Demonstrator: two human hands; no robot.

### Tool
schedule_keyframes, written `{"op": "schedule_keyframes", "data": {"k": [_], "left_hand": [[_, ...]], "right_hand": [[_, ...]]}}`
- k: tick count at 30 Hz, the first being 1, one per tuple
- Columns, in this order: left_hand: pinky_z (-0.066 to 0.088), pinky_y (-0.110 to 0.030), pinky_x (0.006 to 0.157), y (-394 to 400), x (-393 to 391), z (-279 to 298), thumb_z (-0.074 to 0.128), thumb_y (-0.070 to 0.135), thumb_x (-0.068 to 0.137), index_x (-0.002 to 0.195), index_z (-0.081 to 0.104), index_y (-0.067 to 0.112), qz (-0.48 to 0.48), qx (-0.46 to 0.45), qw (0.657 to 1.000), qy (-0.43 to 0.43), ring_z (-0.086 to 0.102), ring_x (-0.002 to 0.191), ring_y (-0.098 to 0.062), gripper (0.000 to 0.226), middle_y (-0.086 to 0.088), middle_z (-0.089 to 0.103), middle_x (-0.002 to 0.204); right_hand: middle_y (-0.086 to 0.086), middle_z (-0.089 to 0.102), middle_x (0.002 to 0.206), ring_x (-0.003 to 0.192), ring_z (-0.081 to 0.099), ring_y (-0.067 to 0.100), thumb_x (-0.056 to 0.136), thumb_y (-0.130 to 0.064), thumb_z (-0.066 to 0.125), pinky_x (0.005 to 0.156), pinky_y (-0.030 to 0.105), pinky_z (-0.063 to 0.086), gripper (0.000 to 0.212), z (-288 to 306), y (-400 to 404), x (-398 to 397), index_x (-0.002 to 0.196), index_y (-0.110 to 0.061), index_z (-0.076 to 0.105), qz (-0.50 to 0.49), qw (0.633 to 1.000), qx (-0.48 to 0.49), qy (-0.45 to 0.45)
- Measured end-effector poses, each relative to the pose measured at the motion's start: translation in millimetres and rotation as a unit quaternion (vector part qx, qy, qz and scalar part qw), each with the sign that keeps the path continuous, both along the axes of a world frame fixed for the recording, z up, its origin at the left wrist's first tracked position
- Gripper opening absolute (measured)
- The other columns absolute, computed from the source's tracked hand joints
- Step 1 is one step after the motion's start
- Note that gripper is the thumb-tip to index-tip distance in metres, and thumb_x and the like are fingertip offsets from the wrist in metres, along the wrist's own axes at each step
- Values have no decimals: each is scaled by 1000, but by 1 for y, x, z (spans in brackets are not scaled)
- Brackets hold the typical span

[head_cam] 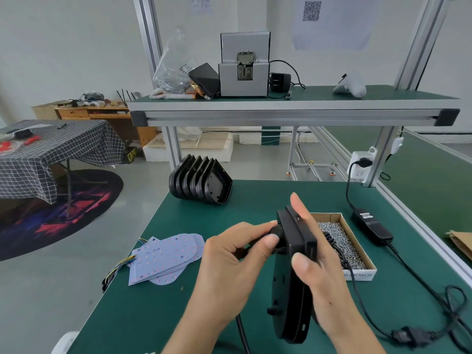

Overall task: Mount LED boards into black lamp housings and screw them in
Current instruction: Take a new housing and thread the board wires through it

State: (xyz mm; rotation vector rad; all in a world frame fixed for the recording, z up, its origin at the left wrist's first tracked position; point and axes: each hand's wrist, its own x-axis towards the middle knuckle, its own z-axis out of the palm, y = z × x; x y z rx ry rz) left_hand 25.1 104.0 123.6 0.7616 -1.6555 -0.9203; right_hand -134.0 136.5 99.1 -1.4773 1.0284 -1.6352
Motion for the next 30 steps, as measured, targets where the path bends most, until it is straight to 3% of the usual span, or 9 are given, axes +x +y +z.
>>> {"op": "schedule_keyframes", "data": {"k": [2,7,11,15,20,22,24,26,30], "left_hand": [[46,-10,67,2,0,0,63,44,99,115,77,47,-18,30,999,10,60,71,1,22,14,75,88],[49,-16,62,-1,-4,1,77,42,88,98,84,33,10,92,991,99,62,65,-1,16,3,79,83],[46,-18,58,3,-6,-4,75,49,84,97,84,29,2,103,987,120,56,61,-3,26,2,77,79],[44,-21,56,3,-6,-5,75,52,80,96,84,25,-11,124,984,126,52,60,-8,32,-1,78,84],[43,-22,52,5,-5,-9,76,51,81,106,82,19,-55,188,967,160,55,66,-14,42,-20,77,98],[45,-23,55,4,-3,-11,77,53,80,109,82,20,-66,202,964,161,58,73,-17,44,-25,75,101],[50,-22,63,3,-2,-12,78,53,79,108,83,26,-47,177,972,145,64,78,-17,41,-15,78,100],[56,-23,76,1,-1,-10,79,48,80,107,83,30,-31,139,981,129,71,87,-15,33,-5,80,100],[55,-24,83,-2,9,2,80,39,83,106,82,37,-33,36,997,51,71,88,-14,23,1,78,95]], "right_hand": [[0,62,146,136,58,18,78,-74,74,110,32,47,89,-1,-1,0,156,-48,39,-4,1000,2,-19],[-5,65,140,135,59,19,76,-79,72,110,38,49,90,0,-2,3,156,-50,39,-21,1000,-1,-6],[-5,64,141,132,61,14,76,-80,71,104,19,47,91,1,2,8,155,-49,40,-29,1000,0,-5],[-2,63,141,129,62,17,72,-83,71,102,20,47,95,-1,7,10,155,-52,39,-31,999,-1,9],[13,56,136,114,66,23,72,-50,75,94,24,54,87,-1,7,11,152,-56,41,-41,998,-30,45],[12,55,136,116,65,20,70,-56,79,95,24,54,88,1,8,13,151,-56,43,-45,997,-32,46],[14,56,138,119,65,13,70,-71,79,94,16,51,89,2,7,14,151,-53,44,-40,999,-32,18],[10,61,138,121,64,5,73,-65,78,96,11,48,84,4,5,13,150,-53,47,-37,999,-24,-10],[-20,69,133,129,58,-3,72,-81,73,100,9,43,90,9,5,7,151,-47,48,-12,1000,-6,-13]]}}
